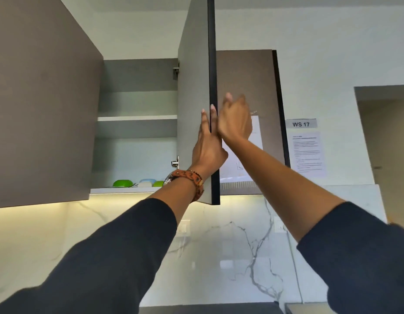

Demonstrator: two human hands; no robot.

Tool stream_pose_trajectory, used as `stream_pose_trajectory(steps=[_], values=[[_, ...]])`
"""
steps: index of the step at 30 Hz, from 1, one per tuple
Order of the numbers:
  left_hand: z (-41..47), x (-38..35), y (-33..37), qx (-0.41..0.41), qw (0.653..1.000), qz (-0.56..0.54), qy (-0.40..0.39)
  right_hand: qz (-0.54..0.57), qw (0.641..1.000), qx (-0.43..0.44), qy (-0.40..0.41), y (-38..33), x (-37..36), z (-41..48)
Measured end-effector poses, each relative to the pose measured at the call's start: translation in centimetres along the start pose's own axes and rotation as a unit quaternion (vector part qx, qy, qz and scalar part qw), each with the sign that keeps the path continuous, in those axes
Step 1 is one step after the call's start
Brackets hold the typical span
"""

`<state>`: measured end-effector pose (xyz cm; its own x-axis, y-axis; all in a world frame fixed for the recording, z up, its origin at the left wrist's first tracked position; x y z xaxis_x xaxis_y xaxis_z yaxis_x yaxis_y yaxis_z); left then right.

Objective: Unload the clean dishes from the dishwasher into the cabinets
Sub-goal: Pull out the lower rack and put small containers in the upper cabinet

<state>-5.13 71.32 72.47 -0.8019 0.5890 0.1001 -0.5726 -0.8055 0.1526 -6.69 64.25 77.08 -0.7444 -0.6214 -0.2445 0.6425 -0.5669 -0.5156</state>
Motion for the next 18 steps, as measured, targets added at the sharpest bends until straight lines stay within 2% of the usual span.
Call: stream_pose_trajectory(steps=[1,3,5,8,10,13,16,18], values=[[0.0,0.5,-0.4,-0.013,1.0,0.023,0.0,0.009,0.999,-0.028,-0.016,1.4,-0.5,-0.5],[-0.3,1.6,-0.9,-0.015,0.999,0.051,0.009,-0.007,0.996,-0.019,-0.091,4.1,-2.3,-2.3],[-0.5,3.0,-2.4,-0.001,0.998,0.047,0.028,-0.015,0.98,0.047,-0.194,6.3,-4.9,-4.7],[-0.6,5.8,-5.5,-0.001,0.995,0.077,0.059,0.02,0.933,0.131,-0.334,7.9,-9.5,-9.5],[-0.5,7.8,-7.8,-0.006,0.989,0.124,0.077,0.041,0.908,0.157,-0.387,7.9,-12.0,-12.8],[-0.4,10.1,-12.0,-0.024,0.971,0.223,0.085,0.046,0.901,0.171,-0.396,7.4,-15.4,-16.1],[-0.7,11.6,-16.9,-0.022,0.941,0.329,0.075,-0.017,0.901,0.28,-0.33,6.7,-18.3,-17.5],[-1.0,12.0,-20.5,0.001,0.928,0.361,0.089,-0.035,0.893,0.338,-0.294,5.9,-20.6,-18.2]])
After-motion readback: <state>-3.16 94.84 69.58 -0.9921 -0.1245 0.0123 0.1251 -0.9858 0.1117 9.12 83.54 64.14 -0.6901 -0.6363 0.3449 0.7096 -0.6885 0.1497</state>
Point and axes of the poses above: each hand's wrist, its own z-axis towards the middle knuckle, its own x-axis out of the back of the hand, y = z × x, the point moved 3 cm from there along z, towards the middle knuckle, and after that the axes turned 11 degrees about y, right-handed, at the moved point
